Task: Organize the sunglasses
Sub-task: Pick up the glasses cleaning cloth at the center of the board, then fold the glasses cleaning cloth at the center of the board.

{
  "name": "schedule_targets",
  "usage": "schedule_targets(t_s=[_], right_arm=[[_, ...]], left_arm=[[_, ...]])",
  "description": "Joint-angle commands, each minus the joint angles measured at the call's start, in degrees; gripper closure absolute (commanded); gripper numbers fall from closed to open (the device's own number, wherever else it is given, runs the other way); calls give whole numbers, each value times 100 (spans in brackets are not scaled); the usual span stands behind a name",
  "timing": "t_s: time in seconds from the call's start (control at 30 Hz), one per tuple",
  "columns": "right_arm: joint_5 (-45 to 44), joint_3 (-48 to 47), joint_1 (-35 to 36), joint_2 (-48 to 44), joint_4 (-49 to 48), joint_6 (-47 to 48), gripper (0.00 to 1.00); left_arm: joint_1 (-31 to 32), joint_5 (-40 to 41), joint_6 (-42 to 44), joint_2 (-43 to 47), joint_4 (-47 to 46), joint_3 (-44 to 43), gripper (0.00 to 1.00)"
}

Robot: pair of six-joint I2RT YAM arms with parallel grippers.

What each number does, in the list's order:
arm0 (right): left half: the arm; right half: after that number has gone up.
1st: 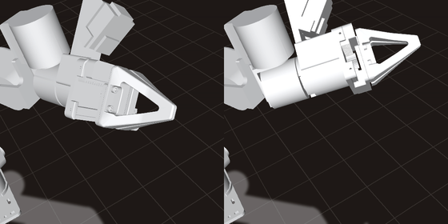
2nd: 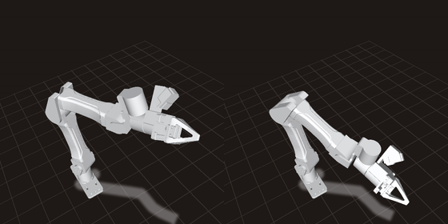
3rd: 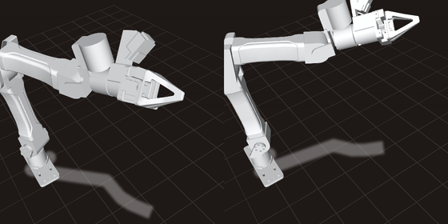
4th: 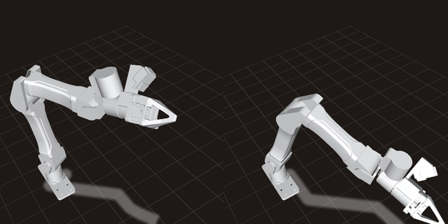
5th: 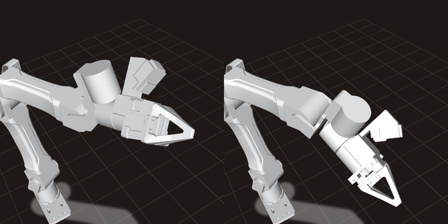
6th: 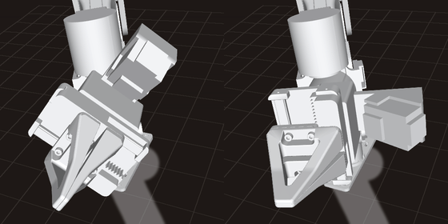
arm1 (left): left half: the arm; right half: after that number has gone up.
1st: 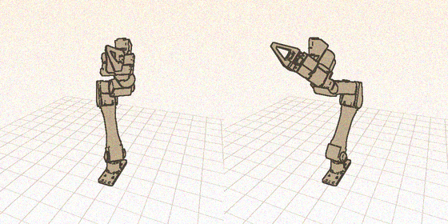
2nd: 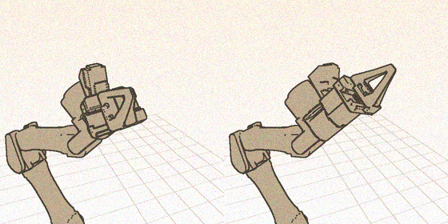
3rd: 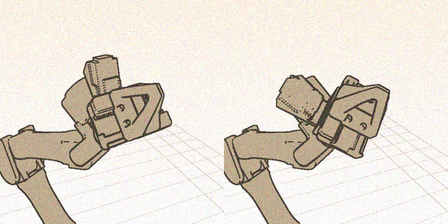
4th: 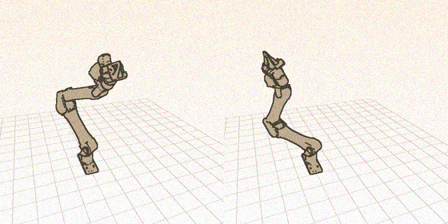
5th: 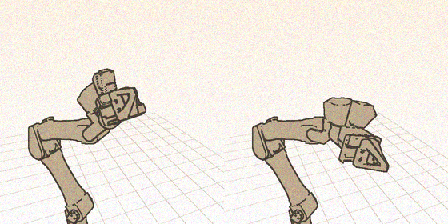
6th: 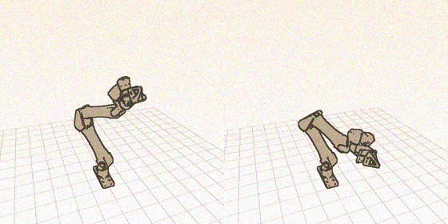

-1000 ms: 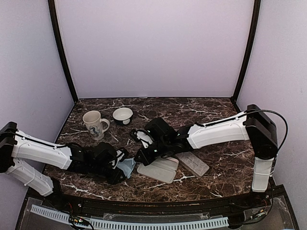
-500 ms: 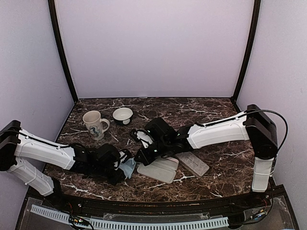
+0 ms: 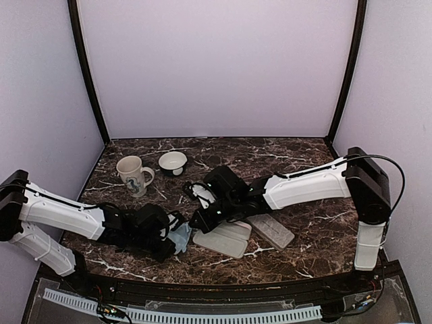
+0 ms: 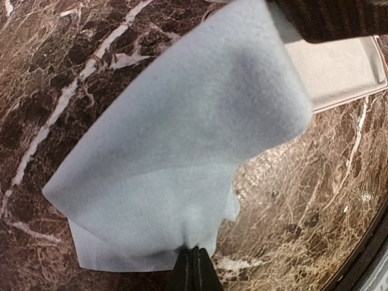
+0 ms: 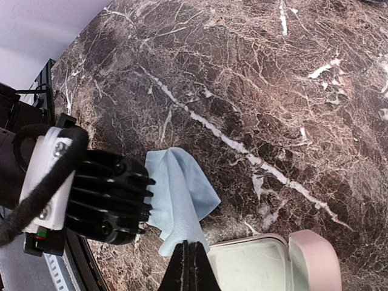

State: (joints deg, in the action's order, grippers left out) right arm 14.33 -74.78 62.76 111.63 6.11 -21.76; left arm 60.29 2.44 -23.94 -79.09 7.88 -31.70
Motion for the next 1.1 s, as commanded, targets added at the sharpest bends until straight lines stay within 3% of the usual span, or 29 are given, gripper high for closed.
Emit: schedule_targets(t_s=[0.0,1.07], right_arm=[[-52,-80,-36,-23,-64,-22,100],[252,-271,-177,-626,387,306,100]], left_arm=[[26,52,-137,403,140,64,100],[-308,569,-247,2547,1142,-392,100]])
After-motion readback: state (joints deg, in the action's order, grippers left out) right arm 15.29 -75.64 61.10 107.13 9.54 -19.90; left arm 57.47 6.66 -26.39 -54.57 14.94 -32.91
